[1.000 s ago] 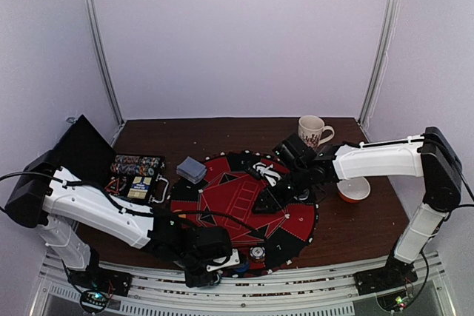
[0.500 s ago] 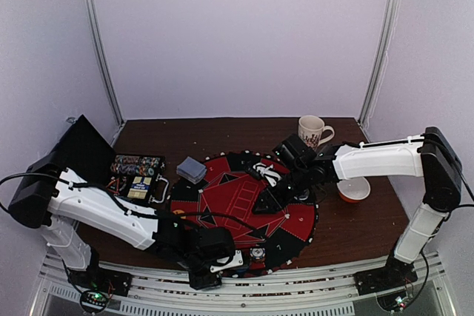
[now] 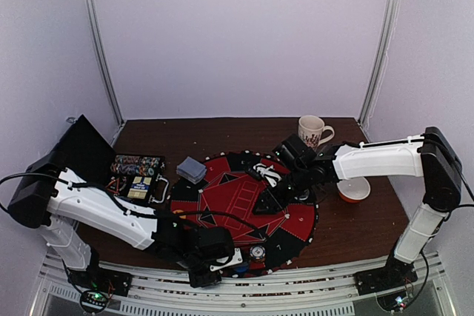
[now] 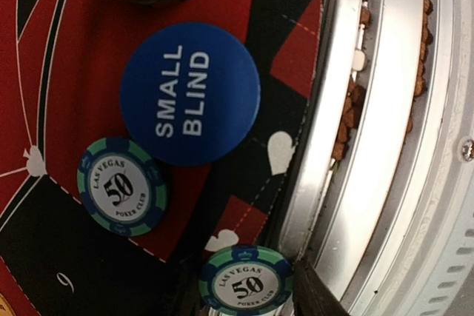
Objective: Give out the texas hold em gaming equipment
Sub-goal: Pick up the poker chip from the corner of the board, then place the poker chip in the poker chips pile.
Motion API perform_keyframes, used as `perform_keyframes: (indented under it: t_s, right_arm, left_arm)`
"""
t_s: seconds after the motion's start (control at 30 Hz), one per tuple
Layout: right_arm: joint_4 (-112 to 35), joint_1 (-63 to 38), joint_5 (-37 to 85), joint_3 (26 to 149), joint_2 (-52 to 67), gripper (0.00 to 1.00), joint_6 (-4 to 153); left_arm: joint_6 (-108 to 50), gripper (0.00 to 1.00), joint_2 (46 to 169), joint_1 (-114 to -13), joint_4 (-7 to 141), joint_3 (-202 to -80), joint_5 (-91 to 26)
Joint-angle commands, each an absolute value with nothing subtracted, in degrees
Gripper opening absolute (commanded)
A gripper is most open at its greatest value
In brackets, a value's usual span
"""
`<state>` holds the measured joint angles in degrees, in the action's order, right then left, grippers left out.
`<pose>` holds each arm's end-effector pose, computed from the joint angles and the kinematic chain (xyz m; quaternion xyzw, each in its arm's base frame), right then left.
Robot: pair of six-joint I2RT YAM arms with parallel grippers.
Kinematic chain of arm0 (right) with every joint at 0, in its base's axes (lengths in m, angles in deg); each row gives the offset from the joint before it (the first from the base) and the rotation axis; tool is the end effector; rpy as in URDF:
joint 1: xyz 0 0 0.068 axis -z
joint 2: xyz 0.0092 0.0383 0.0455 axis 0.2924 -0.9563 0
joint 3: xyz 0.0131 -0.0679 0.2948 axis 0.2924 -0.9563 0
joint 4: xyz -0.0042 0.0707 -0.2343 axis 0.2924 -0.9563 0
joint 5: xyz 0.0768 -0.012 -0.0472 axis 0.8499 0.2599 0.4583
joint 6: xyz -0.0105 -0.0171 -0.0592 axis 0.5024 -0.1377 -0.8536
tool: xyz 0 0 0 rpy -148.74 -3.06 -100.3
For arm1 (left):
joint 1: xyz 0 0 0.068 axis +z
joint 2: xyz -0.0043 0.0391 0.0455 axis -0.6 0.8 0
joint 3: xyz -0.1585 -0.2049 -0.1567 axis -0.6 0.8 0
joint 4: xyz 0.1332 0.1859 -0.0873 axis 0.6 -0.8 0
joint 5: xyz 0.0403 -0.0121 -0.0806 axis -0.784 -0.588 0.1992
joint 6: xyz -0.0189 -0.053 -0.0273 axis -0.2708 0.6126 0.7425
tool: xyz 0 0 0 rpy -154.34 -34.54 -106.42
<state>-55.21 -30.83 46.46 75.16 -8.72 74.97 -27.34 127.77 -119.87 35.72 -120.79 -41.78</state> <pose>0.2175 0.2760 0.2375 -0.3953 0.8256 0.3662 0.1675 0.0363 -0.2888 0.1776 0.5646 0.8116 -0.1056 0.1068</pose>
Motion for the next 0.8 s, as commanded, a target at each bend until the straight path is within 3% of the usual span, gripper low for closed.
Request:
perform_keyframes:
  t_s: [0.0,0.57,0.77]
  right_arm:
    - [-55.8,-30.6,47.2,75.5,-8.2,0.38,74.6]
    - [-55.5,-30.6,47.4,75.3,-8.4,0.38,74.8]
    - [-55.5,-30.6,47.6,75.8,-8.4,0.38,74.8]
  left_arm:
    - [-25.0,0.25,127.2,-121.9,33.5,-118.9,-36.3]
    - [-20.5,0.25,119.7,-119.2,37.3,-119.7,-49.2]
    - [-23.1,0.25,123.6,-116.3,39.8,-122.9,-49.2]
